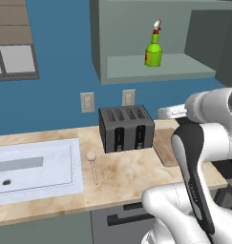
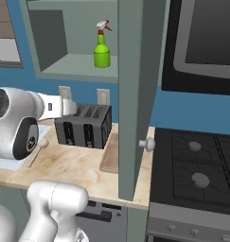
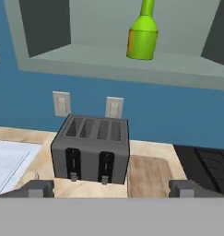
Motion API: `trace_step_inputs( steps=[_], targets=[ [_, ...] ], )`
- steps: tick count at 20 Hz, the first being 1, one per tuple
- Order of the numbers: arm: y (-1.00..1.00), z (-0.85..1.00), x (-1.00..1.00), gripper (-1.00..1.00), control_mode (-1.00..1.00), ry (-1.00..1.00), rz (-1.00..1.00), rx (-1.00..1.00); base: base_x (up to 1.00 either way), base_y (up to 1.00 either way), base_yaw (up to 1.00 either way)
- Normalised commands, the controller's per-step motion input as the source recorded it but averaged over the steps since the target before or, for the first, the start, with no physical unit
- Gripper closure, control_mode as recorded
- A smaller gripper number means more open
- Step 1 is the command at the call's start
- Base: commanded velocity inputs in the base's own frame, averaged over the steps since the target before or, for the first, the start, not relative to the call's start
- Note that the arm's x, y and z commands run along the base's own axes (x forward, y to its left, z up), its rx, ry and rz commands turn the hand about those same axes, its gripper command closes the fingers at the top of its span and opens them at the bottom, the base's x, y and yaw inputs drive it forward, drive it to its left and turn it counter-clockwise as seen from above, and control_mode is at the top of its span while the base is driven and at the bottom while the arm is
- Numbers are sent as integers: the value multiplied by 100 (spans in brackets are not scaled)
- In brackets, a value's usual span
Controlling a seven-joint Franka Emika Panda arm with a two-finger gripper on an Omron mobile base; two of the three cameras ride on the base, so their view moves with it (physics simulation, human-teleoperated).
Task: Grab the spray bottle from the cabinet, then place it next to the cutting board for sanitizing. Then grab the dish brush from the countertop next to the sink and place it next to the cutting board.
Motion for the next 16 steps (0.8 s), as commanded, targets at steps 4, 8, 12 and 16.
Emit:
trace_step_inputs(
  steps=[4,8,12,16],
  targets=[
    [-12,77,-20,-100,-100,-33,0,1,0,0,0],
    [-5,72,-8,-100,-100,-34,0,0,0,0,0],
    [0,66,-1,-100,-100,-37,0,0,0,0,0],
    [0,51,0,-100,-100,-38,0,0,0,0,0]
  ],
)
